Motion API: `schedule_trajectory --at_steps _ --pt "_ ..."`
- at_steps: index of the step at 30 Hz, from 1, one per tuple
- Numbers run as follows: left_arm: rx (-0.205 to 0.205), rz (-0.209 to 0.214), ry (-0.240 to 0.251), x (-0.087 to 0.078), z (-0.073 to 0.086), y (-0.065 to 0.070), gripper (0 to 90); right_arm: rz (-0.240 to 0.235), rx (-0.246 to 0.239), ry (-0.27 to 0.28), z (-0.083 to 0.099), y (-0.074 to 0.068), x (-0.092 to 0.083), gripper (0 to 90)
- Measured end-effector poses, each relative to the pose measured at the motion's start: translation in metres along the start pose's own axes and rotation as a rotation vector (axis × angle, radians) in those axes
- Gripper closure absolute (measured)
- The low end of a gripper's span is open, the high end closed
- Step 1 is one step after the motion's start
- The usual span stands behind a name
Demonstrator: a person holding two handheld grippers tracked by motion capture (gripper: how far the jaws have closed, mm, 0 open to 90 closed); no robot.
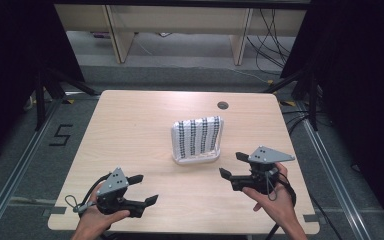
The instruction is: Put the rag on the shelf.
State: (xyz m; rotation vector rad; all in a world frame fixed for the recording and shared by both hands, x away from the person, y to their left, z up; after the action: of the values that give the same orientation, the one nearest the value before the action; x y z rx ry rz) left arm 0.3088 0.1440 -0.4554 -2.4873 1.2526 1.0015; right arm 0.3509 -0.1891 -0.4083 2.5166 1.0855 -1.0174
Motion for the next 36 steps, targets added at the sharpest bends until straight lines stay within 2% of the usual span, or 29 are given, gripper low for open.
schedule_trajectory --at_steps 1,2,6,7,8,10,12,13,15,17,18,19,20,21,22,23,26,27,29,31,32,33,34,35,36 --pt "-0.007 0.003 0.009 0.0 0.002 0.001 18.5 0.001 -0.012 0.009 0.001 0.0 0.001 23.8" --pt "-0.008 0.004 0.01 0.001 0.003 0.001 18.5 -0.014 0.02 -0.015 0.005 -0.004 0.001 23.8" --pt "-0.016 0.001 0.002 0.002 0.009 0.002 18.5 -0.018 0.007 -0.014 0.011 -0.007 0.002 23.7" --pt "-0.016 0.012 0.008 0.003 0.01 0.003 18.5 -0.017 -0.001 -0.009 0.012 -0.007 0.003 23.8" --pt "-0.016 0.003 -0.001 0.003 0.011 0.003 18.5 -0.017 0.0 -0.015 0.013 -0.008 0.003 23.7" --pt "-0.013 0.011 -0.001 0.004 0.014 0.004 18.5 -0.014 -0.021 0.0 0.015 -0.009 0.004 23.7" --pt "-0.007 0.006 -0.009 0.004 0.017 0.004 18.5 -0.021 -0.018 -0.004 0.017 -0.011 0.004 23.5" --pt "-0.01 0.001 -0.012 0.004 0.018 0.005 18.5 -0.032 0.005 -0.02 0.02 -0.014 0.004 23.5" --pt "-0.012 0.013 -0.011 0.005 0.02 0.005 18.5 -0.031 0.007 -0.015 0.022 -0.015 0.005 23.4" --pt "-0.015 0.018 -0.015 0.006 0.023 0.007 18.5 -0.026 -0.023 -0.005 0.024 -0.014 0.006 23.3" --pt "-0.021 0.016 -0.018 0.007 0.024 0.008 18.5 -0.045 0.011 -0.026 0.026 -0.017 0.006 23.2" --pt "-0.023 0.021 -0.019 0.008 0.025 0.009 18.5 -0.028 -0.019 -0.015 0.027 -0.015 0.006 23.2" --pt "-0.008 0.023 -0.024 0.008 0.026 0.009 18.5 -0.049 -0.001 -0.022 0.029 -0.017 0.007 23.1" --pt "-0.015 0.024 -0.021 0.009 0.027 0.01 18.5 -0.06 0.03 -0.025 0.031 -0.02 0.007 23.1" --pt "-0.009 0.022 -0.026 0.009 0.028 0.01 18.5 -0.043 -0.016 -0.018 0.032 -0.017 0.008 23.1" --pt "-0.016 0.015 -0.034 0.009 0.029 0.011 18.5 -0.046 -0.002 -0.01 0.034 -0.018 0.009 23.1" --pt "-0.007 0.018 -0.038 0.009 0.031 0.013 18.5 -0.06 0.008 -0.032 0.039 -0.018 0.01 23.0" --pt "-0.005 0.014 -0.042 0.009 0.031 0.013 18.5 -0.046 0.01 -0.03 0.041 -0.018 0.01 23.0" --pt "-0.011 0.023 -0.03 0.011 0.033 0.015 18.5 -0.045 0.021 -0.033 0.045 -0.02 0.01 22.9" --pt "-0.009 0.02 -0.044 0.011 0.036 0.016 18.5 -0.057 0.035 -0.045 0.048 -0.021 0.011 22.8" --pt "-0.015 0.021 -0.04 0.012 0.037 0.017 18.4 -0.066 0.005 -0.024 0.049 -0.02 0.014 22.7" --pt "-0.001 0.022 -0.049 0.012 0.039 0.016 18.4 -0.053 0.02 -0.035 0.051 -0.021 0.014 22.5" --pt "-0.003 0.017 -0.044 0.013 0.04 0.017 18.2 -0.052 0.003 -0.034 0.053 -0.021 0.016 22.0" --pt "-0.002 0.013 -0.053 0.014 0.042 0.017 17.8 -0.063 0.018 -0.03 0.054 -0.024 0.018 21.2" --pt "0.007 0.01 -0.059 0.014 0.043 0.017 17.0 -0.056 0.016 -0.052 0.057 -0.024 0.019 19.4"
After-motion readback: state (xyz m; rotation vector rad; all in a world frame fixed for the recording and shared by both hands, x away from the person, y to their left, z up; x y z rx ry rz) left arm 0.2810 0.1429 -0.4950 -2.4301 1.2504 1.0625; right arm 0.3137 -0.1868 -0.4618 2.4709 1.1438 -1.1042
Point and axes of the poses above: each handheld gripper's, and its own axes: x roughly forward along the jaws, z roughly out of its underside, y roughly to its right, the point moved 4 cm from there along x, roughly forward along the jaws, and after that the axes turned 13 degrees about -y, right-handed, at the moved point
